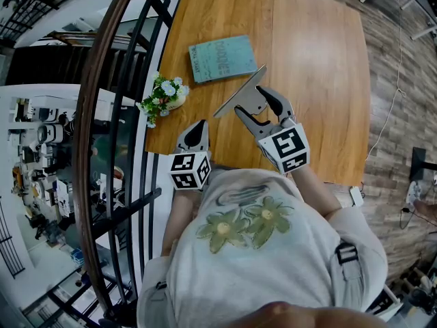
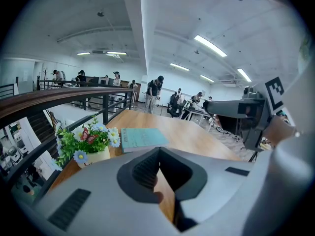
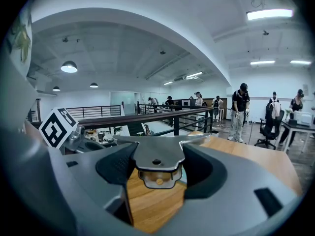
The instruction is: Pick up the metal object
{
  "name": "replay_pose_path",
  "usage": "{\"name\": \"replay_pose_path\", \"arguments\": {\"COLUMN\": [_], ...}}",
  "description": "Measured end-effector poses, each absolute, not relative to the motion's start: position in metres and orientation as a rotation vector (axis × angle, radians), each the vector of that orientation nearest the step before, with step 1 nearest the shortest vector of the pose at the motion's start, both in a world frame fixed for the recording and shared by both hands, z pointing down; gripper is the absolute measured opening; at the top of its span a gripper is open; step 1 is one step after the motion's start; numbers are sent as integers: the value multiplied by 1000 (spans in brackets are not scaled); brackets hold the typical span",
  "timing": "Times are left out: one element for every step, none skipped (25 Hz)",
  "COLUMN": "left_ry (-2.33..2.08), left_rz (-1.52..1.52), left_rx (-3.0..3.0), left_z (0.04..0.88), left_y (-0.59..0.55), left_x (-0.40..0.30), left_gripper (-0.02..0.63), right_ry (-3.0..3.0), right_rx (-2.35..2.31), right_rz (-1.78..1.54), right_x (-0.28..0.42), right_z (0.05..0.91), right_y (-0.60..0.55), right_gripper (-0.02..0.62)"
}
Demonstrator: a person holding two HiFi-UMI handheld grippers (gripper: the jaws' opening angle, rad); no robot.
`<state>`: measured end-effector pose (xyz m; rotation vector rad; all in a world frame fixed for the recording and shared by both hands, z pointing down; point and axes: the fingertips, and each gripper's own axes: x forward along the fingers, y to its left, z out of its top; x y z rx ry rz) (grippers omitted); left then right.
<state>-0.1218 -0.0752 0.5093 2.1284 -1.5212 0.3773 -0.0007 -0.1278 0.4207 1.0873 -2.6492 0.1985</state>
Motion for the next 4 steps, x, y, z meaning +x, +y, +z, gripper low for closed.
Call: {"name": "replay_pose_path", "arguments": {"left_ry": [-1521, -1520, -1519, -1518], "left_rz": [377, 377, 377, 377], "left_rx": [2129, 2129, 2129, 2129], "left_z": [510, 510, 510, 511], "left_y": [-75, -75, -75, -75], "left_x": [-121, -121, -120, -119], "left_gripper": [15, 15, 15, 15], "right_ry": [-2650, -2649, -2647, -2645], "right_rx": [1087, 1087, 1087, 1087], "right_rz": [201, 202, 201, 200], "right_x": [0, 0, 1, 2], "right_z": [421, 421, 422, 422], "right_y": [-128, -128, -128, -128], "right_gripper": [293, 293, 293, 293]}}
